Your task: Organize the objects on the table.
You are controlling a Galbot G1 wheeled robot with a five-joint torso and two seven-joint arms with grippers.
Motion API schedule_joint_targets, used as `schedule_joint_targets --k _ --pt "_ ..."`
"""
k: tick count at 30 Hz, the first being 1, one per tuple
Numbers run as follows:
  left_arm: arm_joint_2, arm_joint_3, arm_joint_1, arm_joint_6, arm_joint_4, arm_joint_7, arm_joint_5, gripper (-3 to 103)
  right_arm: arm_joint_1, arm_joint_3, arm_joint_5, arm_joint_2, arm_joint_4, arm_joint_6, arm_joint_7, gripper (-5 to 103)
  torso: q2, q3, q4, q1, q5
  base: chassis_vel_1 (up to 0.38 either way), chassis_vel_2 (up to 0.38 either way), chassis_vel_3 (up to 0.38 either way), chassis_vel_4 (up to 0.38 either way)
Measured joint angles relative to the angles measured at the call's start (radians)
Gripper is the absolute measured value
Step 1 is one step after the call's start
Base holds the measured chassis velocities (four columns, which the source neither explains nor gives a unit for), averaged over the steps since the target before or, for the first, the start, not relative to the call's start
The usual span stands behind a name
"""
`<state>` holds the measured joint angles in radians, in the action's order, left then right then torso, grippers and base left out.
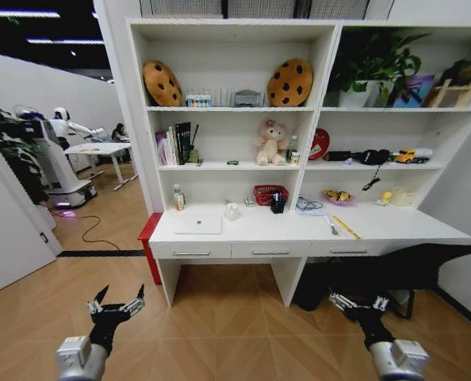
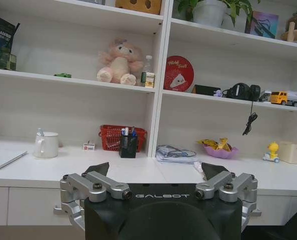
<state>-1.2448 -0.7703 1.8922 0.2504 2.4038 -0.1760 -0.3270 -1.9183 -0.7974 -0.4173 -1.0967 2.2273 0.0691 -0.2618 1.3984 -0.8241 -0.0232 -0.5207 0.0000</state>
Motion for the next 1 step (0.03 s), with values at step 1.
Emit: schedule_joint_targets --k 1 --pt "0.000 0.000 0.000 0.000 0.000 0.000 0.000 100 0.000 0.000 0.000 0.000 0.000 0.000 0.000 100 0.000 0.000 0.0000 0.000 0.0000 0.000 0.000 0.000 0.000"
